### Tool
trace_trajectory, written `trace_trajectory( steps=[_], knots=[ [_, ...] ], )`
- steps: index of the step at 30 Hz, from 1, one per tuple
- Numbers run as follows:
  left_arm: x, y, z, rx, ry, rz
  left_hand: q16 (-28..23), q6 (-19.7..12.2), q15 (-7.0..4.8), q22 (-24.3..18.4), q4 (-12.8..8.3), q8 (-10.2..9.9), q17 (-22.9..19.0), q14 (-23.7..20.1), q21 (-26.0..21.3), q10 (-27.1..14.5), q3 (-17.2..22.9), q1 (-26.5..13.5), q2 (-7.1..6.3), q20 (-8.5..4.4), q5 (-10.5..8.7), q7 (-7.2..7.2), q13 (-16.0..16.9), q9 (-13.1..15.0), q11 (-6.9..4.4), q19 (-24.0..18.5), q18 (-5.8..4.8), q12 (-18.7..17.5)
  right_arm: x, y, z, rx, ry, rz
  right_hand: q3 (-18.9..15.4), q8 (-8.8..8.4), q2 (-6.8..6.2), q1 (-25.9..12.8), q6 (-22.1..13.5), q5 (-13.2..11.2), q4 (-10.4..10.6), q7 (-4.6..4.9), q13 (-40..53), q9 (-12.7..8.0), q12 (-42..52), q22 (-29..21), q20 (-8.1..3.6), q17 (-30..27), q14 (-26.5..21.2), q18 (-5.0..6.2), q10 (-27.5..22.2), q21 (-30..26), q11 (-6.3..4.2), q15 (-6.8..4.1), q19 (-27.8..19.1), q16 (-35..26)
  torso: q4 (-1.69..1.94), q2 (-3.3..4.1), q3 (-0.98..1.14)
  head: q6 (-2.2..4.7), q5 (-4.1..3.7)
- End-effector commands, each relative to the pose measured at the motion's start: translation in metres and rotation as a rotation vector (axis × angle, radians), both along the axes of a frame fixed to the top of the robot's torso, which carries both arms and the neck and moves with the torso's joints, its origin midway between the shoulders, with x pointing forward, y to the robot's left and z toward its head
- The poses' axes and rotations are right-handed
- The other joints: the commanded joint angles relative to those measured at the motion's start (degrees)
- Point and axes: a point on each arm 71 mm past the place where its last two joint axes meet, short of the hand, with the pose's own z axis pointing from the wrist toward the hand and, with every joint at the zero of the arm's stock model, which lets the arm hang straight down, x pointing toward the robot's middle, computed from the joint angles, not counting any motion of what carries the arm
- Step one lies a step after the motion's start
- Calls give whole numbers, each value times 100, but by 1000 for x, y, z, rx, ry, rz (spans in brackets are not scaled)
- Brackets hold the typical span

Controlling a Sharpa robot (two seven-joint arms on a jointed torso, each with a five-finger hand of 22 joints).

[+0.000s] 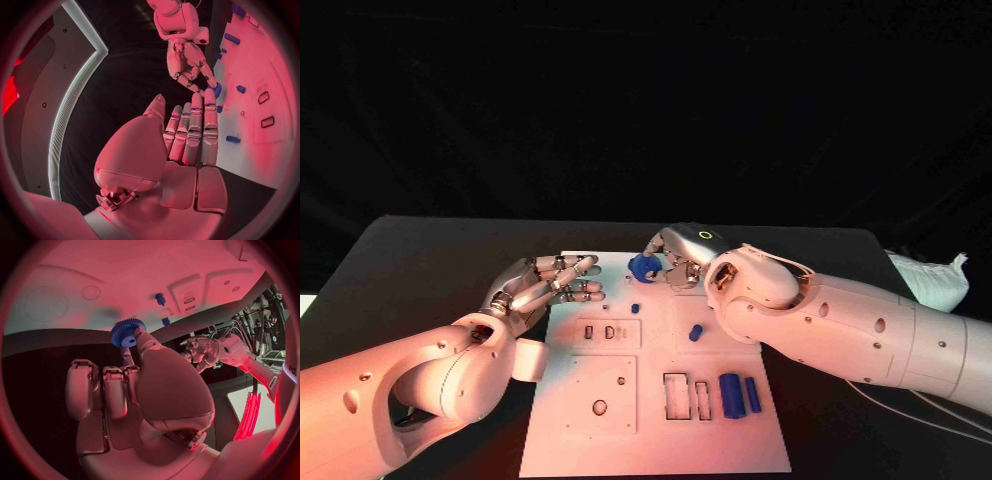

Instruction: Assemble the parts on the task board

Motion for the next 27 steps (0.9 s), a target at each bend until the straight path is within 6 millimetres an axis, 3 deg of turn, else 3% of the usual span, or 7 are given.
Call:
trace_trajectory(
  steps=[1, 5, 17, 27],
  knots=[
    [-1, -3, 1, -13, -4, -21, -34, 3, 8, -10, -39, -20, 6, 2, -37, -48, -1, 69, 0, 29, 0, 47, -8, -2, -7, 24, 49, 3, 1, 8, -2, -30, -25, 1, 56, 67, 104, 37, 265, 18, 22, -143, 980, 155, 8, 7, -25, 1129, 534, -64, 275, 13, -28, -32, 1, 18, 20, 9, -3, -9, 11],
    [0, -3, 1, -13, -4, -21, -34, 3, 8, -10, -39, -20, 6, 2, -37, -48, -1, 69, 0, 29, 0, 47, -8, -2, -7, 24, 49, 3, 1, 20, -8, -43, -7, 16, 74, 47, 90, -4, 253, -7, 23, -136, 973, 153, -2, 9, -22, 1126, 533, -65, 270, 14, -22, -28, 1, 17, 48, 18, -15, -15, -4],
    [0, -4, 1, -14, -4, -23, -41, 2, 8, -11, -52, -22, 13, 3, -40, -50, 5, 75, 2, 28, 0, 47, -8, -2, -7, 26, 49, 2, 4, 32, -21, -81, 33, 17, 113, -27, 36, -132, 199, -80, 28, -103, 930, 141, -62, 23, -6, 1105, 529, -67, 237, 20, 5, -7, 0, 8, 21, 16, -9, -34, 25],
    [0, -3, 1, -13, -3, -21, -41, 2, 8, -11, -52, -22, 13, 3, -40, -50, 5, 75, 2, 28, 0, 47, -8, -2, -7, 26, 49, 2, 6, 29, -22, -80, 24, -19, 185, -432, -162, -370, -337, -179, 45, 121, 693, 7, -367, -7, 122, 1066, 519, -63, 50, 5, 195, 149, -32, -10, 25, 14, -2, -40, 5]
  ],
)
